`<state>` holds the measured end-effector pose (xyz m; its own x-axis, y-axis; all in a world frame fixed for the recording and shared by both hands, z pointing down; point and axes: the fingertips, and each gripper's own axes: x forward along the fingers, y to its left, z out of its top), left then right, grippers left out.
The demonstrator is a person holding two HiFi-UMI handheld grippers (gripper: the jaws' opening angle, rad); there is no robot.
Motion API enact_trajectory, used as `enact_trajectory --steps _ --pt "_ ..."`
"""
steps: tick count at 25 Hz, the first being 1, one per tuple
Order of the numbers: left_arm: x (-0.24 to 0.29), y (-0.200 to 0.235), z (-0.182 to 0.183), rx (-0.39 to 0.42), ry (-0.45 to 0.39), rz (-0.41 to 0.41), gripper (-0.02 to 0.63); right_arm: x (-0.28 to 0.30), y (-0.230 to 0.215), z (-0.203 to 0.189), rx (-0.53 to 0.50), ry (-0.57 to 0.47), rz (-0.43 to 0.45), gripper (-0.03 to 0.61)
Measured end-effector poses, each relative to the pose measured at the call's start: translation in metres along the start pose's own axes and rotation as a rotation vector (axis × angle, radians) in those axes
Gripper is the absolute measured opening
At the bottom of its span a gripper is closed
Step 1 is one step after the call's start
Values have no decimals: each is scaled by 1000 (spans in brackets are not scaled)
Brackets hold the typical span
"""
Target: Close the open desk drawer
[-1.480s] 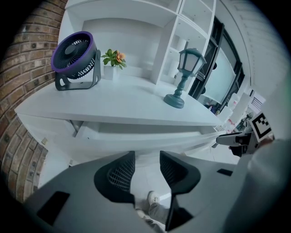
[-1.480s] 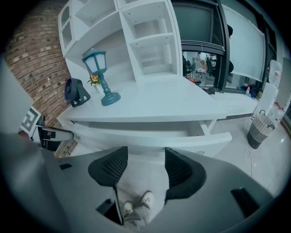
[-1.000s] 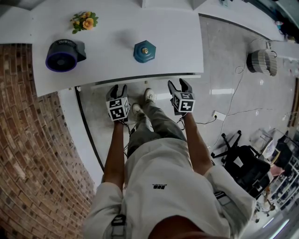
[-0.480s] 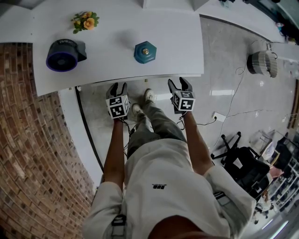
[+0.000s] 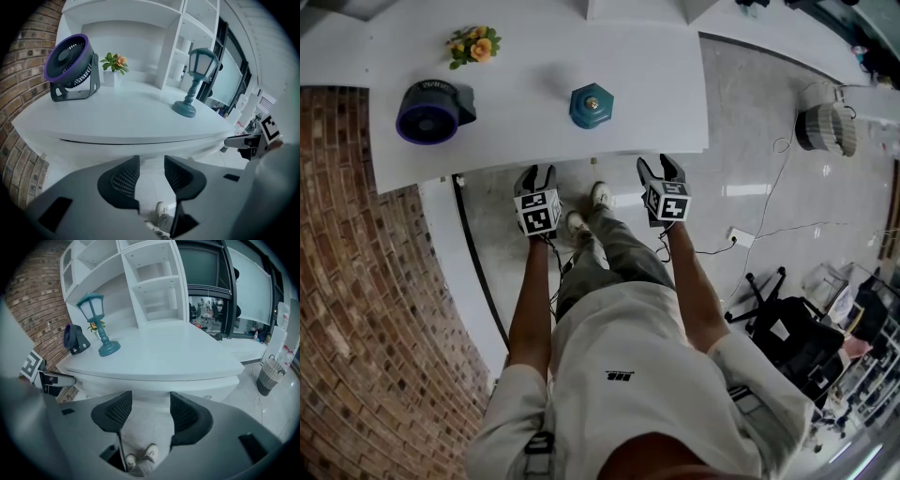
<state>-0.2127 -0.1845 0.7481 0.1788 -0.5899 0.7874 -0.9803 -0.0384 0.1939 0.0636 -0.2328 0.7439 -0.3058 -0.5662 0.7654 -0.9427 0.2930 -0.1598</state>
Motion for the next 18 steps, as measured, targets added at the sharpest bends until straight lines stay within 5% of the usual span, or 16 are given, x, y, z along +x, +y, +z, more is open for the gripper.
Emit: enact_trajectory --steps 8,18 --pt "-14 -1 2 4 -36 -5 187 -16 16 7 -85 -31 23 261" --pt "-83 -37 18 92 -173 -52 193 -96 81 39 -195 -193 49 259"
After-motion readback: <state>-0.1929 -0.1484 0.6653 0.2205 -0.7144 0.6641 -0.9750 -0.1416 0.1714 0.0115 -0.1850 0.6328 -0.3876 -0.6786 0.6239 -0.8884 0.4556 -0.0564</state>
